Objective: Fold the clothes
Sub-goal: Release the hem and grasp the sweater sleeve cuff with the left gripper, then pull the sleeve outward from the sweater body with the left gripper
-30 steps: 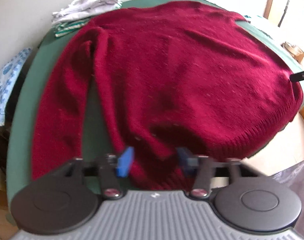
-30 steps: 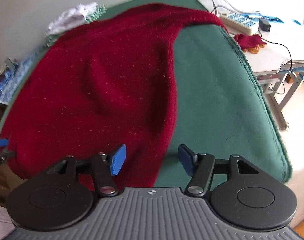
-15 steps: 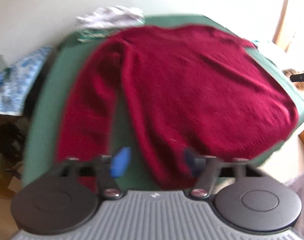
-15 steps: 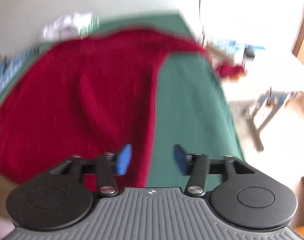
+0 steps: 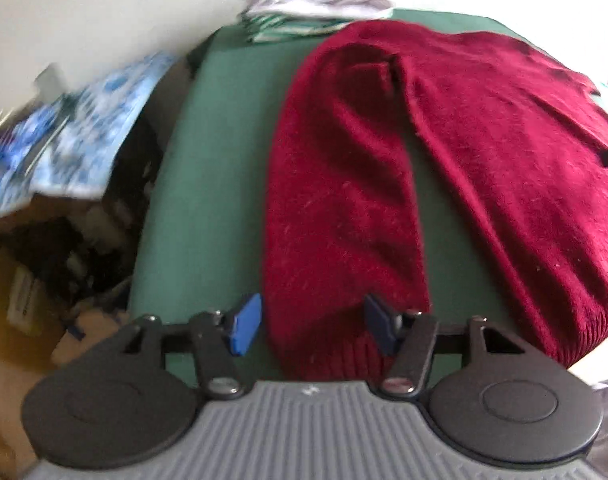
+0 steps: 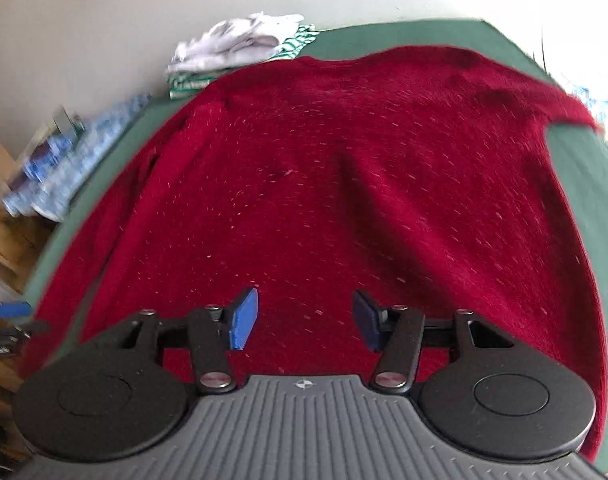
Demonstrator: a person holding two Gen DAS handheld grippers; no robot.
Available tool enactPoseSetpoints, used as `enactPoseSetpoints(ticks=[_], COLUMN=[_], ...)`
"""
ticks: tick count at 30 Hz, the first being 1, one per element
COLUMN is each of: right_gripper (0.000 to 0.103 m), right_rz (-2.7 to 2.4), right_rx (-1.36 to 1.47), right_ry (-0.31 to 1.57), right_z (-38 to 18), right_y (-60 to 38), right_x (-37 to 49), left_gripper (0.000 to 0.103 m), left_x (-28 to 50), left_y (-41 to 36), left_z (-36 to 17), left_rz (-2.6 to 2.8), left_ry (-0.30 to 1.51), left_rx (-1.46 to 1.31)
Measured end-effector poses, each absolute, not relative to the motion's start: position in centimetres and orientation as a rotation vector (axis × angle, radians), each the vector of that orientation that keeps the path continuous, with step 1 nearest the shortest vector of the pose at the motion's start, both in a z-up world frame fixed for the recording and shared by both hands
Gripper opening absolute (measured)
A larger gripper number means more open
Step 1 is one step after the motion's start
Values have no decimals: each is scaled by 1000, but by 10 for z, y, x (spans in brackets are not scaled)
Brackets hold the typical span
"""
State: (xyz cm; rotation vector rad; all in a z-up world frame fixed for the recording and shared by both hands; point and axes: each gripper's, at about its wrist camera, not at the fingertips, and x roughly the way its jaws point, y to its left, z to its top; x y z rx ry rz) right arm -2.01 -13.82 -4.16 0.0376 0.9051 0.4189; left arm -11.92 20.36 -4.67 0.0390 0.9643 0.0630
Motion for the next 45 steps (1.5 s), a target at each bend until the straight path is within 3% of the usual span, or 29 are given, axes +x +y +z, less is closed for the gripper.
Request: enactPoseSetpoints(ticks=[5, 8, 10, 14, 28, 45], right_gripper=[58, 61, 70, 72, 75, 75], right_rz=[336, 260, 190, 93, 57, 120], right_rx=[-21, 39, 74, 171, 89, 39], right_ry=[971, 1025, 1055, 1057, 1014, 1067], right_z=[-44, -48, -50, -42, -27, -29], right_y=[-100, -83, -74, -57, -26, -21], right_x=[-10, -3, 3, 13, 50, 71], left_gripper=[59, 39, 22, 11, 6, 7], left_x=[-99, -87, -79, -73, -51, 15], left_y=[206, 208, 209, 215, 237, 315], left_z=[-48, -49, -49, -50, -37, -3], left_rz=[-1, -39, -64, -94, 53, 333], left_ry=[973, 977, 980, 982, 969, 881], left_rx=[30, 24, 20, -14, 61, 32])
